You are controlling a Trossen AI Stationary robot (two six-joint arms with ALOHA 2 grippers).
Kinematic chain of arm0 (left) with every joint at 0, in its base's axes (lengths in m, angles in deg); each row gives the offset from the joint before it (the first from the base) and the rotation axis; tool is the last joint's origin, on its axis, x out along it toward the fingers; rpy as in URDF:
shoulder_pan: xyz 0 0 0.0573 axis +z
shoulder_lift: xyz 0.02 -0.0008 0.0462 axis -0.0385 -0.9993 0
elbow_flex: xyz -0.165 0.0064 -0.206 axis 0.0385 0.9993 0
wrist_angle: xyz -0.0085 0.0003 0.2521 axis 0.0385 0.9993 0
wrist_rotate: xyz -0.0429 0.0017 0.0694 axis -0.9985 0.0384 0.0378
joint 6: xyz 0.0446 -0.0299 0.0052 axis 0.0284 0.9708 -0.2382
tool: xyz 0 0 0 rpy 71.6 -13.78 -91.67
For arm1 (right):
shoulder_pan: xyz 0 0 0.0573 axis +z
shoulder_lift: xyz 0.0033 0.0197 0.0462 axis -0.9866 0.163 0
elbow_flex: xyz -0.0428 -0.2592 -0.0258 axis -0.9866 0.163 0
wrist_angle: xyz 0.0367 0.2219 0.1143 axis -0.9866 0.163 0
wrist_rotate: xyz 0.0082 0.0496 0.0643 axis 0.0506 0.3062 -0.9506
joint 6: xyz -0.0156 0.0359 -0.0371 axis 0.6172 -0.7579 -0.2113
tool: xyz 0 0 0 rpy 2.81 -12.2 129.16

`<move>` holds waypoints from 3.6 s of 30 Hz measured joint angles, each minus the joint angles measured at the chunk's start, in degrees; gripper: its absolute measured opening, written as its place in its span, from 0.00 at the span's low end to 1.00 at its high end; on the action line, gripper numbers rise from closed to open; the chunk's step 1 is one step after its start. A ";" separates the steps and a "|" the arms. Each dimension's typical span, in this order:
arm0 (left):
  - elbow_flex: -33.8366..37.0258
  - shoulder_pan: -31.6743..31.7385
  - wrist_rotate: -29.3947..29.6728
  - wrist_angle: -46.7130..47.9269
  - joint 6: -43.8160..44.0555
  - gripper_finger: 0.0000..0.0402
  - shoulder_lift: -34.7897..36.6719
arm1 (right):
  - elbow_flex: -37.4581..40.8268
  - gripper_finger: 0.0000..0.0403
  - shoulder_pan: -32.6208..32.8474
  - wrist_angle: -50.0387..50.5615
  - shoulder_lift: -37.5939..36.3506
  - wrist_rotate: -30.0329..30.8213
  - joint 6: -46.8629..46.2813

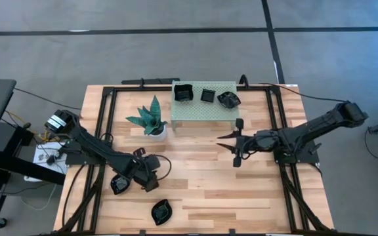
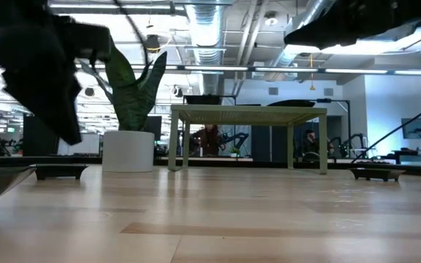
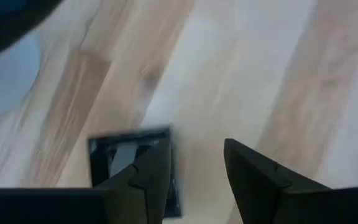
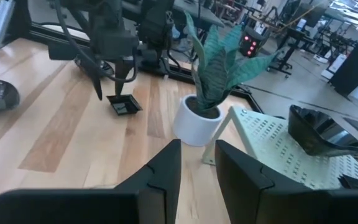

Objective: Pick & Place Mini shaped plates
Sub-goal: Stack the square plate on top of the other square plate on the shelf

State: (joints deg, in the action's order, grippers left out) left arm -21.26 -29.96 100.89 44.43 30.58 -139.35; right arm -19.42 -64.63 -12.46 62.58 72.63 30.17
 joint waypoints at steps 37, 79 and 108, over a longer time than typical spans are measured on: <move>8.22 0.32 -4.33 -6.10 6.02 0.02 -0.18 | -6.19 0.65 -1.37 -11.46 18.35 -7.76 2.57; -2.90 0.46 -3.87 -33.54 -34.69 0.01 -0.49 | -22.41 0.64 -5.33 -13.34 43.19 -47.09 -1.36; -2.74 0.81 -3.03 -34.37 -37.50 0.01 -0.49 | -26.97 0.05 -7.30 -9.46 47.15 -50.14 0.12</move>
State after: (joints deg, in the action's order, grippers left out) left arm -24.00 -29.15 97.86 10.06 -6.92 -139.84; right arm -46.39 -71.93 -21.92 109.73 22.49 30.29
